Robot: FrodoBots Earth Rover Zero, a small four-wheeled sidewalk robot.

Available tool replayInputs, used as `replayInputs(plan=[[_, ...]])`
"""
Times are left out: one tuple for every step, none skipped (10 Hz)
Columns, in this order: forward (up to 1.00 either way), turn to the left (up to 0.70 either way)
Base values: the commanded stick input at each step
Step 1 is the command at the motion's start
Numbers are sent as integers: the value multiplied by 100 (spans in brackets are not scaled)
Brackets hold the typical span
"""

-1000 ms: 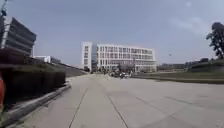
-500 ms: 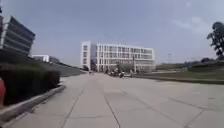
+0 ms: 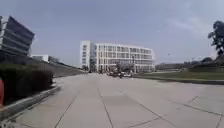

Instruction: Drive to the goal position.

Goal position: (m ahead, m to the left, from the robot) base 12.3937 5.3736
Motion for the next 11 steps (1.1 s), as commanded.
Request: replayInputs(plan=[[70,-1],[70,-1],[70,-1],[70,-1],[70,-1],[70,-1],[70,-1],[70,-1],[70,-1],[70,-1],[70,-1]])
